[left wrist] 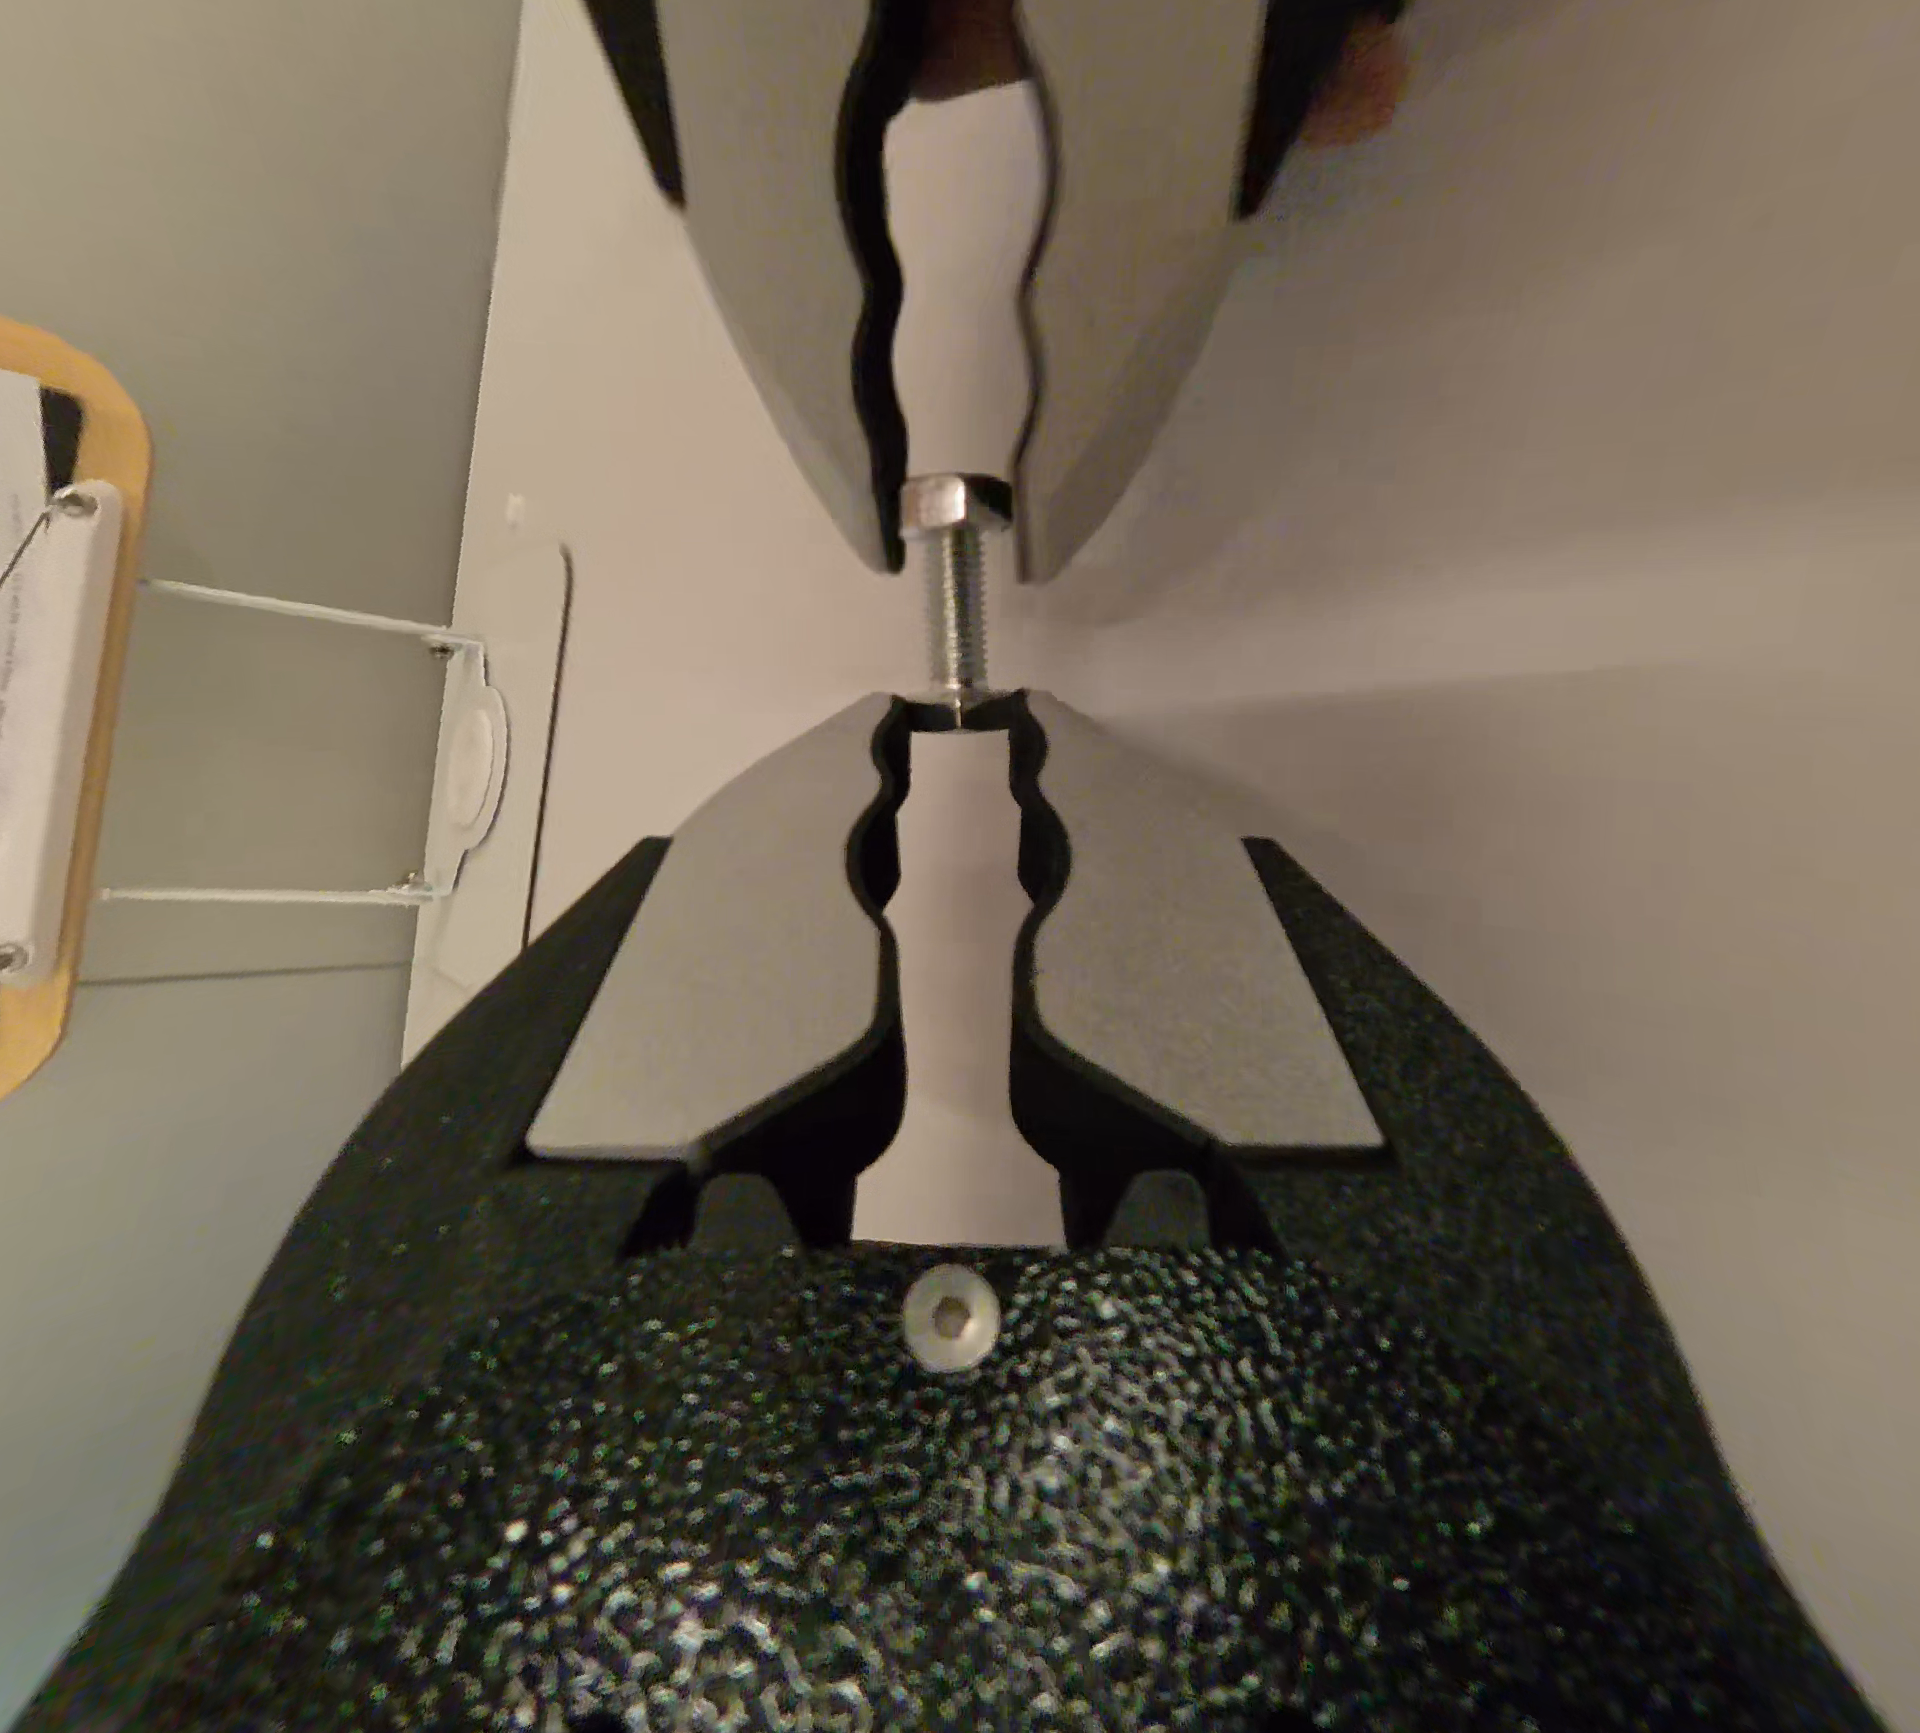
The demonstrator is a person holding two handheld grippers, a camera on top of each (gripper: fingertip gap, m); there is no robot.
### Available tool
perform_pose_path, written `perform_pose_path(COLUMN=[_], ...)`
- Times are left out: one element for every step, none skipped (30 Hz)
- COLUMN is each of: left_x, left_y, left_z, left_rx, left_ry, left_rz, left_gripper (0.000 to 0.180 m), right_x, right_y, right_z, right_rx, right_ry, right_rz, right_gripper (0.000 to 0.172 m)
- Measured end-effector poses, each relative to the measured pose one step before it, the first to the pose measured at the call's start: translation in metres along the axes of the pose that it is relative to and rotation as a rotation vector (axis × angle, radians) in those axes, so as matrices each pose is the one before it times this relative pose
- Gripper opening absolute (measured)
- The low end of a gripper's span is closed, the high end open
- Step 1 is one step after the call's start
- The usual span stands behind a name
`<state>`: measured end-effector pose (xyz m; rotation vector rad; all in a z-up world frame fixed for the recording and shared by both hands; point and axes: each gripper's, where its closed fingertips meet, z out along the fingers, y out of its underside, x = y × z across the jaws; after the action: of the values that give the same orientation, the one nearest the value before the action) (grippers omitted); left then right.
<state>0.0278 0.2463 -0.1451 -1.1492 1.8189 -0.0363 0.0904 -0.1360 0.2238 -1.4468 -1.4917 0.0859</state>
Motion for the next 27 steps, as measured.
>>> perform_pose_path(left_x=[0.00191,0.00158,0.00060,-0.00130,-0.00107,-0.00266,-0.00216,-0.00231,-0.00125,-0.00083,-0.00080,-0.00068,-0.00045,-0.00010,-0.00037,0.00095,0.00064,0.00136,0.00167,0.00107,0.00153,0.00083,0.00090,0.00049,0.00101,-0.00048,-0.00195], left_y=[0.00185,0.00081,0.00021,-0.00037,-0.00070,-0.00134,-0.00122,-0.00042,-0.00017,0.00104,0.00223,0.00241,0.00189,0.00067,-0.00012,-0.00072,-0.00078,-0.00098,-0.00119,-0.00054,0.00234,0.00146,0.00139,0.00062,0.00010,-0.00032,-0.00117], left_z=[0.00164,0.00148,0.00089,-0.00002,-0.00082,-0.00129,-0.00146,-0.00077,-0.00071,0.00003,0.00040,0.00015,-0.00004,-0.00044,-0.00031,-0.00039,0.00004,0.00017,0.00041,0.00035,0.00087,0.00087,0.00083,0.00058,0.00029,-0.00008,-0.00078], left_rx=[-0.0168,-0.0101,-0.0059,-0.0006,0.0039,0.0100,0.0079,0.0033,0.0026,-0.0017,-0.0066,-0.0075,-0.0040,0.0014,0.0037,0.0035,0.0025,0.0024,0.0036,-0.0013,-0.0168,-0.0096,-0.0124,-0.0078,-0.0043,0.0008,0.0075], left_ry=[0.0000,-0.0024,-0.0032,-0.0102,-0.0057,-0.0103,-0.0073,-0.0075,-0.0026,0.0010,-0.0001,0.0004,0.0019,0.0036,0.0019,0.0034,0.0034,0.0048,0.0042,0.0009,0.0027,-0.0026,-0.0028,-0.0040,0.0012,-0.0055,-0.0067], left_rz=[0.0209,0.0190,0.0075,0.0029,0.0024,-0.0008,-0.0069,-0.0096,-0.0104,-0.0105,-0.0078,-0.0075,-0.0090,-0.0080,-0.0048,-0.0019,0.0011,0.0041,0.0055,0.0046,0.0133,0.0181,0.0162,0.0171,0.0137,0.0035,-0.0116], left_gripper=[0.018,0.018,0.018,0.018,0.018,0.018,0.017,0.017,0.018,0.017,0.017,0.017,0.017,0.017,0.017,0.017,0.017,0.017,0.017,0.017,0.018,0.018,0.018,0.018,0.018,0.018,0.018], right_x=[-0.00269,-0.00262,-0.00196,-0.00208,-0.00304,-0.00277,-0.00305,-0.00297,-0.00232,-0.00060,0.00182,0.00380,0.00482,0.00390,0.00239,-0.00006,-0.00272,-0.00414,-0.00531,-0.00414,-0.00143,-0.00223,-0.00275,-0.00338,-0.00398,-0.00331,-0.00224], right_y=[0.00247,0.00133,-0.00032,-0.00186,-0.00301,-0.00295,-0.00337,-0.00455,-0.00555,-0.00509,-0.00344,-0.00094,0.00131,0.00215,0.00160,0.00092,-0.00042,-0.00081,-0.00018,0.00133,0.00313,0.00248,0.00144,0.00087,-0.00077,-0.00249,-0.00326], right_z=[0.00122,0.00020,-0.00061,-0.00115,-0.00150,-0.00181,-0.00206,-0.00214,-0.00227,-0.00206,-0.00186,-0.00184,-0.00167,-0.00134,-0.00074,-0.00011,0.00057,0.00113,0.00171,0.00217,0.00212,0.00125,0.00053,-0.00011,-0.00125,-0.00215,-0.00269], right_rx=[-0.0240,-0.0155,0.0006,0.0157,0.0240,0.0290,0.0343,0.0386,0.0386,0.0268,0.0095,-0.0087,-0.0230,-0.0269,-0.0224,-0.0168,-0.0071,-0.0019,-0.0050,-0.0145,-0.0264,-0.0242,-0.0137,-0.0042,0.0095,0.0258,0.0311], right_ry=[-0.0281,-0.0507,-0.0648,-0.0814,-0.0975,-0.0976,-0.0903,-0.0732,-0.0435,-0.0009,0.0417,0.0722,0.0875,0.0850,0.0731,0.0528,0.0280,0.0116,-0.0056,-0.0137,-0.0183,-0.0443,-0.0659,-0.0872,-0.1045,-0.1027,-0.0833], right_rz=[0.0404,0.1036,0.1619,0.2140,0.2277,0.1871,0.1288,0.0714,0.0115,-0.0462,-0.1008,-0.1464,-0.1745,-0.1821,-0.1710,-0.1441,-0.1051,-0.0645,-0.0253,0.0171,0.0626,0.1214,0.1812,0.2275,0.2277,0.1697,0.0923], right_gripper=[0.020,0.020,0.020,0.020,0.019,0.020,0.020,0.020,0.023,0.031,0.039,0.044,0.048,0.051,0.049,0.048,0.044,0.036,0.025,0.018,0.018,0.018,0.017,0.017,0.017,0.017,0.017])
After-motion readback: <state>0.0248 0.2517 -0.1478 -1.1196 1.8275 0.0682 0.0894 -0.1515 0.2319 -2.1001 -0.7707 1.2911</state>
